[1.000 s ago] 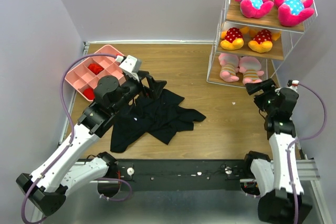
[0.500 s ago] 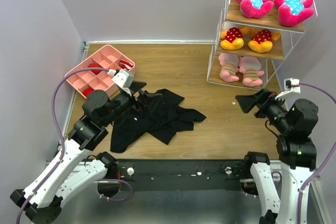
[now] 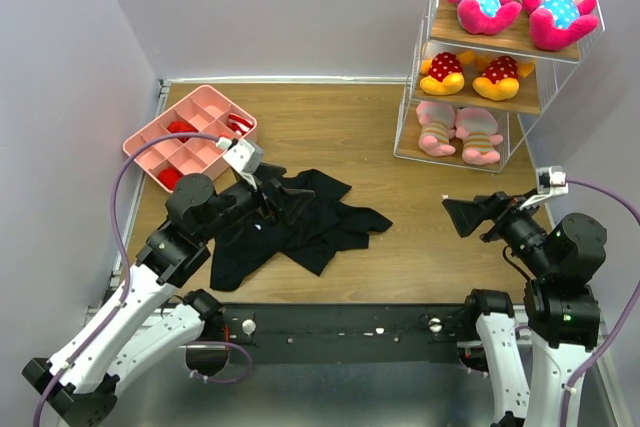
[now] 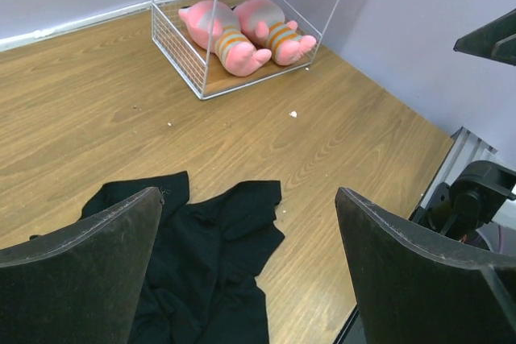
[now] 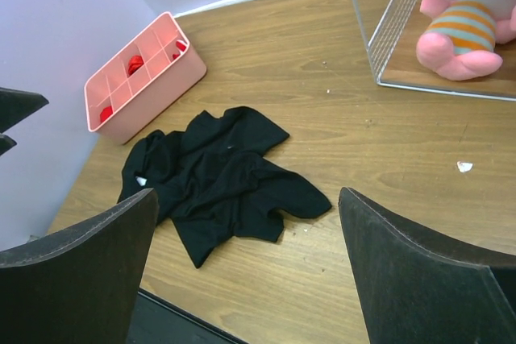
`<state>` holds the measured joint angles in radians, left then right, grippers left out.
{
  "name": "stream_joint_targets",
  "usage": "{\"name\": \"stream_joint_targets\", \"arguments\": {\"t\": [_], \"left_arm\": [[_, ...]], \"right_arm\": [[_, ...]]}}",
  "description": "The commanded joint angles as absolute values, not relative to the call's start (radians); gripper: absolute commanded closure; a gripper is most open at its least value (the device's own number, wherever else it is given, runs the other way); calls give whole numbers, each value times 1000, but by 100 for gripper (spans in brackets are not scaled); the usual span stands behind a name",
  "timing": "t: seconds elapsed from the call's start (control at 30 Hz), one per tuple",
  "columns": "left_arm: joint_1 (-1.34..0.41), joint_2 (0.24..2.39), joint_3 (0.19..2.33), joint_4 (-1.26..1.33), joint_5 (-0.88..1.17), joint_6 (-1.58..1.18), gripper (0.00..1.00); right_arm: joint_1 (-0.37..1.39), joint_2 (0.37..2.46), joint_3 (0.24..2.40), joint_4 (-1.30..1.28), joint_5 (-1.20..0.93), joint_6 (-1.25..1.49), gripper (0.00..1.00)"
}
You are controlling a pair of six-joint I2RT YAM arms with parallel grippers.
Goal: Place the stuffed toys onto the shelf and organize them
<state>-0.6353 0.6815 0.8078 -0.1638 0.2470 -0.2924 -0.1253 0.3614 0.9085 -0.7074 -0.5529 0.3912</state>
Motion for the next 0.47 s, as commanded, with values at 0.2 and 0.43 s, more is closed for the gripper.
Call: {"name": "stream_joint_targets", "arguments": {"t": [0.2, 0.43], "left_arm": [[-638, 658, 813, -143, 281, -291, 1], [-638, 661, 813, -147, 269, -284, 1]], "right_arm": [[-123, 336, 907, -716, -560, 382, 0], [-121, 334, 904, -719, -558, 383, 0]]}}
